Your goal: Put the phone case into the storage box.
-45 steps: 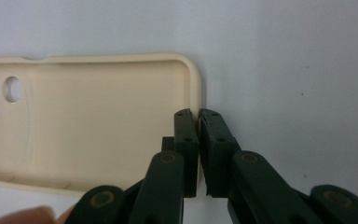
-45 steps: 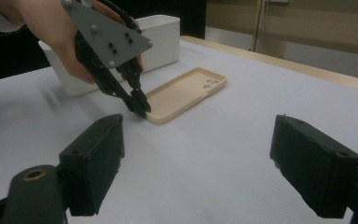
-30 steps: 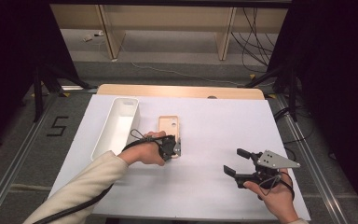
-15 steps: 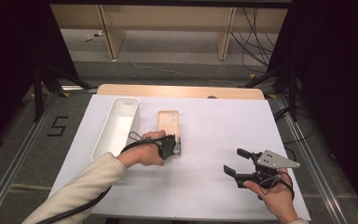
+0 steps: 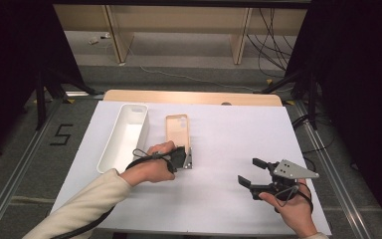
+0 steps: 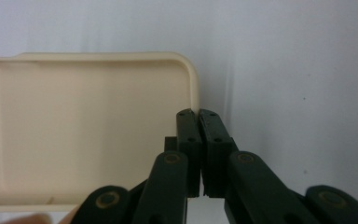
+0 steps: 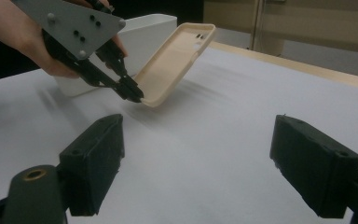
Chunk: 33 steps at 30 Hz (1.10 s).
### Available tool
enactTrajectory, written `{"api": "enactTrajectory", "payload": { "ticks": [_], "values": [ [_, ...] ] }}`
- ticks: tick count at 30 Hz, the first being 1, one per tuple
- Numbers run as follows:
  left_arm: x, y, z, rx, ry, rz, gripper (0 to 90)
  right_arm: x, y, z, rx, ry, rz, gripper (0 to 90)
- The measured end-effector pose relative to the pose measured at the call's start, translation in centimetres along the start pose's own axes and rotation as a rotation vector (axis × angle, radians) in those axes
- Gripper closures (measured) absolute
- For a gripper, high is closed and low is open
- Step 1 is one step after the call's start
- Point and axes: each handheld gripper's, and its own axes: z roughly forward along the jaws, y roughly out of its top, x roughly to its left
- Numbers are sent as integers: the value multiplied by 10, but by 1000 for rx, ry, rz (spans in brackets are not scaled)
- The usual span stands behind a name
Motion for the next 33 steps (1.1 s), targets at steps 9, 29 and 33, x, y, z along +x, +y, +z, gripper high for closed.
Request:
{"api": "enactTrajectory", "payload": {
  "ticks": [9, 29, 33],
  "values": [
    [-10, -1, -5, -16, 45, 10, 876, -1, 2, 4, 21, -7, 3, 190],
    [-19, -5, -18, -31, 89, 36, 876, -2, 12, 25, 21, -3, 25, 197],
    [-23, -2, -19, -41, 88, 47, 877, -3, 16, 31, 21, -14, 19, 198]
  ]
}}
